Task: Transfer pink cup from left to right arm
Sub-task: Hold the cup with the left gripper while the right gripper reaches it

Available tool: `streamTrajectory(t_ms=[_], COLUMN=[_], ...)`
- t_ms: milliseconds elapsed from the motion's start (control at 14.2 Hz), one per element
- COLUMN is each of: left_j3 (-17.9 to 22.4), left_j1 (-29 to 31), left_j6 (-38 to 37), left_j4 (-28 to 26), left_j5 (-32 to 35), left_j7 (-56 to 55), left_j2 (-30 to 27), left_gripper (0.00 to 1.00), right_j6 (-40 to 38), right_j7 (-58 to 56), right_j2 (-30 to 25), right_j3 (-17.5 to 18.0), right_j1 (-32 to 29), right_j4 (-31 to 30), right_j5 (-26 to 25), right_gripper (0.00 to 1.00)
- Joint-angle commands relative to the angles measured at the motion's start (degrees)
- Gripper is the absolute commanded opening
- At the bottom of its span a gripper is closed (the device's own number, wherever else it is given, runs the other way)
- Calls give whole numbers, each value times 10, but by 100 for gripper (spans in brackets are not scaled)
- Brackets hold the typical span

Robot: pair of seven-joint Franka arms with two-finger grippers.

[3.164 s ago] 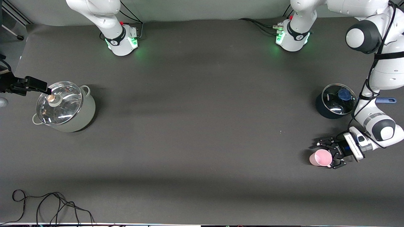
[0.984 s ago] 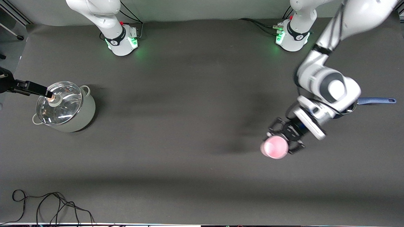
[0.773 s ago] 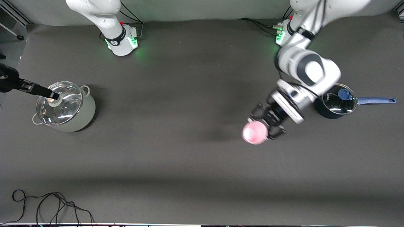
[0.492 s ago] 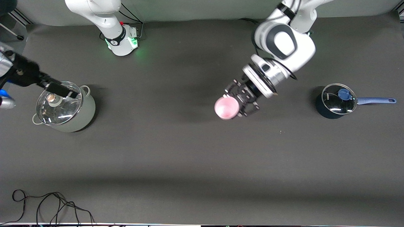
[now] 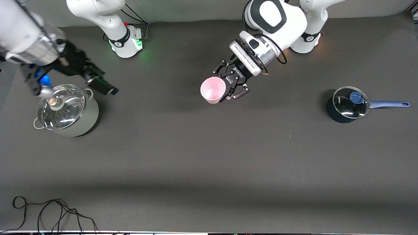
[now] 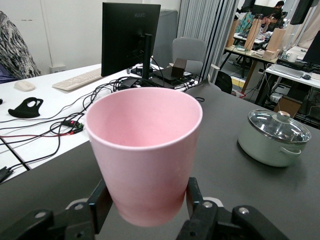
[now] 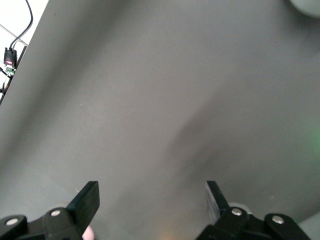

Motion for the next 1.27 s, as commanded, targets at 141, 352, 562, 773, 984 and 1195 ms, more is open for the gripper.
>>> streamTrajectory(t_ms=[141, 352, 562, 773, 984, 1195], left_j3=[3, 3, 3, 3, 4, 6], left_j1=[-12, -13, -14, -15, -16, -16], left_j6=[16, 23, 24, 24, 24, 24], left_j4=[13, 14, 14, 14, 14, 14], left_j5=[-10, -10, -10, -10, -10, -10], left_j7=[-11, -11, -12, -12, -11, -11], left_j2=[-8, -5, -5, -4, -3, -3], left_gripper=[30, 30, 30, 30, 30, 30], right_j6=[29, 52, 118, 166, 188, 189], right_j7=[149, 162, 192, 192, 192, 191], right_j2=[31, 42, 56, 82, 115, 138], right_j3=[-7, -7, -7, -7, -7, -7], right_j1=[87, 131, 165, 177, 198, 230], right_j4=[58, 59, 59, 64, 81, 88], right_j5=[12, 10, 6, 3, 2, -26], right_gripper=[95, 100, 100, 100, 100, 100])
